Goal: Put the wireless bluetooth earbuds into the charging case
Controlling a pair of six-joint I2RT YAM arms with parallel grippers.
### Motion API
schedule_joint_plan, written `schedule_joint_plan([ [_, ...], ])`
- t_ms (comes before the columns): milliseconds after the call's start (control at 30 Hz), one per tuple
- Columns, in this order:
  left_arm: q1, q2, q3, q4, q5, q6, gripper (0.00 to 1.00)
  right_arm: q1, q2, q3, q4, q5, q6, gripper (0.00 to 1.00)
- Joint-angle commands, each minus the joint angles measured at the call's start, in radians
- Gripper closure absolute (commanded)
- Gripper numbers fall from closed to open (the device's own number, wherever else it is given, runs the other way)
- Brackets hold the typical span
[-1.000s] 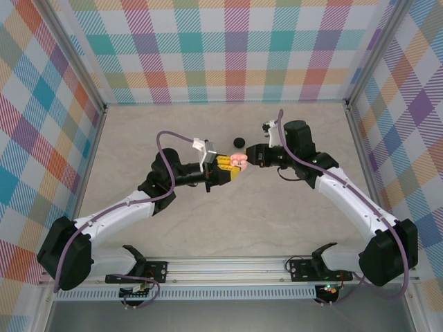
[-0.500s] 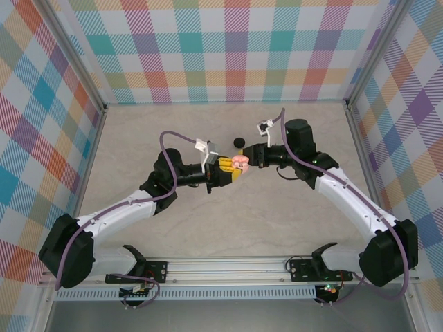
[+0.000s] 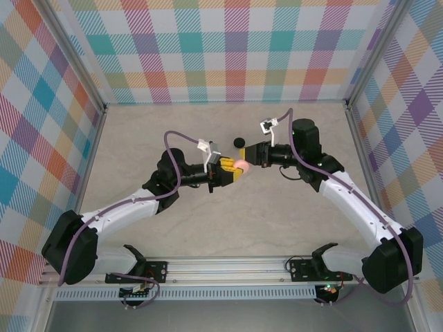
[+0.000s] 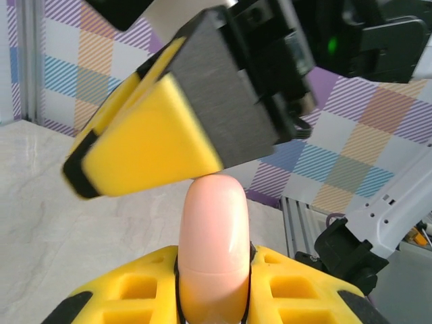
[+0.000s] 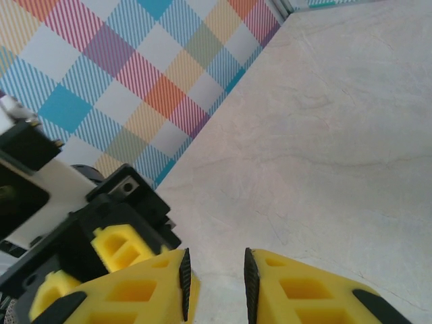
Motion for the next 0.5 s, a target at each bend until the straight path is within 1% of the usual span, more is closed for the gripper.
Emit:
schedule_joint_plan([
  [0, -0.012, 0.003, 0.030, 0.019, -0.020, -0.005, 0.96, 0.003, -0.020, -0.013, 0.007, -0.008, -0.012, 0.69],
  [133, -0.012, 0.001, 0.034, -0.003, -0.041, -0.006, 0.96, 0.004, -0.020, -0.010, -0.026, 0.060, -0.019, 0.69],
  [200, -0.012, 0.005, 0.047, -0.048, -0.069, -0.002, 0.96, 0.003, -0.024, -0.010, -0.048, 0.125, -0.016, 0.69],
  [333, -0.010, 0.015, 0.058, -0.108, -0.131, -0.005, 0.96, 0.004, -0.034, -0.008, -0.109, 0.299, -0.008, 0.69],
  [467, 0.000, 0.036, 0.070, -0.137, -0.177, -0.037, 0.96, 0.003, -0.026, 0.008, -0.204, 0.503, 0.015, 0.69],
])
